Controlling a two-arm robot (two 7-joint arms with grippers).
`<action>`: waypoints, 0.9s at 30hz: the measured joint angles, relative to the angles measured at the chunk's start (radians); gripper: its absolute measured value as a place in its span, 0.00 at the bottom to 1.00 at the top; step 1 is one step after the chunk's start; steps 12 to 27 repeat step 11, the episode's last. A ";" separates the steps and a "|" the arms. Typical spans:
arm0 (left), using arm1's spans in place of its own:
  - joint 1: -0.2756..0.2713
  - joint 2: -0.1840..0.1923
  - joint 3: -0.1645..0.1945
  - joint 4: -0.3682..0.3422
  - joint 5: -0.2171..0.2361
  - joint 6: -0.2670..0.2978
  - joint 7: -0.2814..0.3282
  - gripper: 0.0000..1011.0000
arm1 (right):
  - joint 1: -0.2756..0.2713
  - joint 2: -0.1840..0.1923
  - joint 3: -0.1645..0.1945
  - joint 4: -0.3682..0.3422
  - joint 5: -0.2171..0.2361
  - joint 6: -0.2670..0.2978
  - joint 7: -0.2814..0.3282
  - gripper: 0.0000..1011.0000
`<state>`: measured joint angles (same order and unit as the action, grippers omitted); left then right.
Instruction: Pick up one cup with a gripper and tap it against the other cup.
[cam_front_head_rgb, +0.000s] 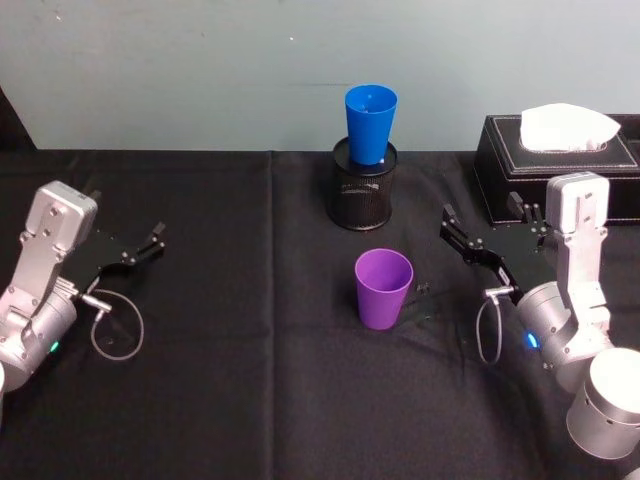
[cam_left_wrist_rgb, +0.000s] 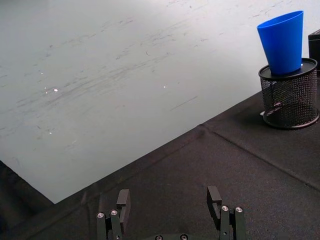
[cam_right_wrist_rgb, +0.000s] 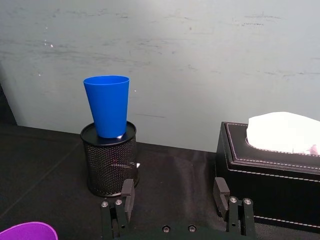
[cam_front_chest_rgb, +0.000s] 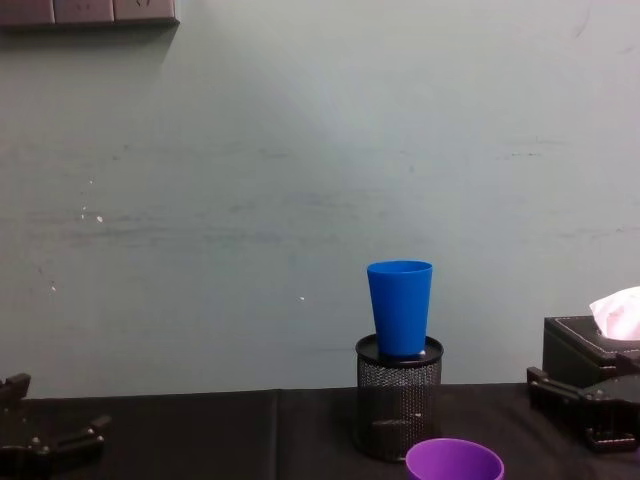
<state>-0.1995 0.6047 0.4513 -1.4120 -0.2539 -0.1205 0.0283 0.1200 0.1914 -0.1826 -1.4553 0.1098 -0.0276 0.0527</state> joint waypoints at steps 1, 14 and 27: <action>0.000 0.000 0.000 0.000 0.000 0.000 0.000 0.99 | 0.000 0.000 0.000 0.000 0.000 0.000 0.000 0.99; 0.000 0.000 0.000 0.000 0.000 0.000 0.000 0.99 | 0.000 0.000 0.000 0.000 0.000 0.000 0.000 0.99; 0.000 0.000 0.000 0.000 0.000 0.000 0.000 0.99 | 0.000 0.000 0.000 0.000 0.000 0.000 0.000 0.99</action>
